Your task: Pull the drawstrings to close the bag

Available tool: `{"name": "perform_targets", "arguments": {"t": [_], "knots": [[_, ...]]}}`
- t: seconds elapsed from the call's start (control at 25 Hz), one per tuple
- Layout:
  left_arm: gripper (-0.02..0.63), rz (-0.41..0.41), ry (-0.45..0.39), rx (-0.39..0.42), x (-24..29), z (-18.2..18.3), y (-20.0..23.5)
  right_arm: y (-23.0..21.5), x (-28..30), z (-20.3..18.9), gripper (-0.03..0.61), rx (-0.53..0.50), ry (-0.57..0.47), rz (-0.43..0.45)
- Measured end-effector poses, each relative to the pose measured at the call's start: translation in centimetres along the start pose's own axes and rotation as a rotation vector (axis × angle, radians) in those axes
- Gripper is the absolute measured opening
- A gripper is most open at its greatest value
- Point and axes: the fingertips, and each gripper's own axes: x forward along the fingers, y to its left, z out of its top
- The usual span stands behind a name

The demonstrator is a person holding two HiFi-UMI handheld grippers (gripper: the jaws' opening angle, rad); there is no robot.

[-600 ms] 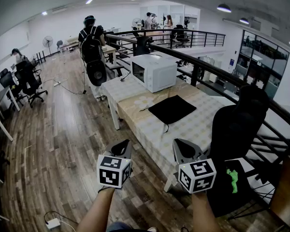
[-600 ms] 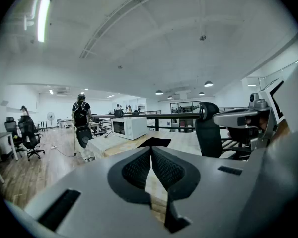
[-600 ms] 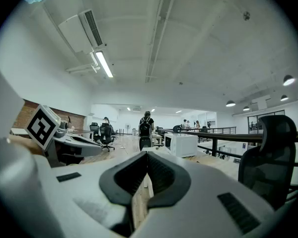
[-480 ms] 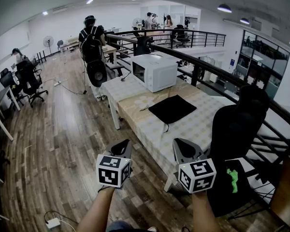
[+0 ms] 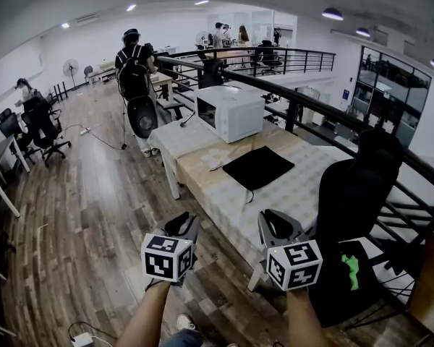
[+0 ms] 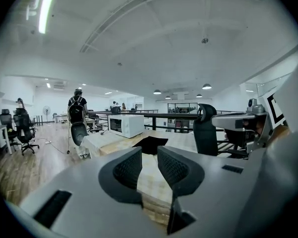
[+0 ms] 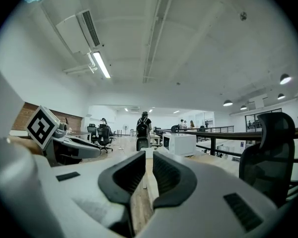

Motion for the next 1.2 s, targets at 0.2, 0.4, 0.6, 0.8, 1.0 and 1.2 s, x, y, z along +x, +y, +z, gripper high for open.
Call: {"name": "perform_targets", "arguments": {"t": [0.2, 0.4, 0.6, 0.8, 1.0, 1.2], "knots": [[0.12, -0.021, -0.004, -0.008, 2.0, 0.2, 2.0, -0.2, 2.3, -0.3, 0.077, -0.002, 0.017, -0.024], [0.149, -0.053, -0.007, -0.019, 5.4, 0.6, 5.2, -0.8, 6.2, -0.1, 0.102, -0.001, 0.02, -0.066], [0.184, -0.08, -0.021, -0.013, 8.5, 2.2, 9.6, -0.4, 11.3, 0.5, 0.145, 0.003, 0.027, -0.095], [0.204, -0.111, -0.013, -0.014, 10.5, 3.4, 14.2, 0.8, 15.8, 1.4, 0.173, 0.022, 0.033, -0.131], [0.222, -0.153, -0.019, 0.01, 12.1, 4.6, 17.7, 2.0, 19.2, 2.5, 0.211, 0.039, 0.02, -0.174], [0.259, -0.193, -0.031, 0.013, 13.9, 5.7, 20.3, 2.6, 21.5, 2.8, 0.242, 0.048, 0.031, -0.225]]}}
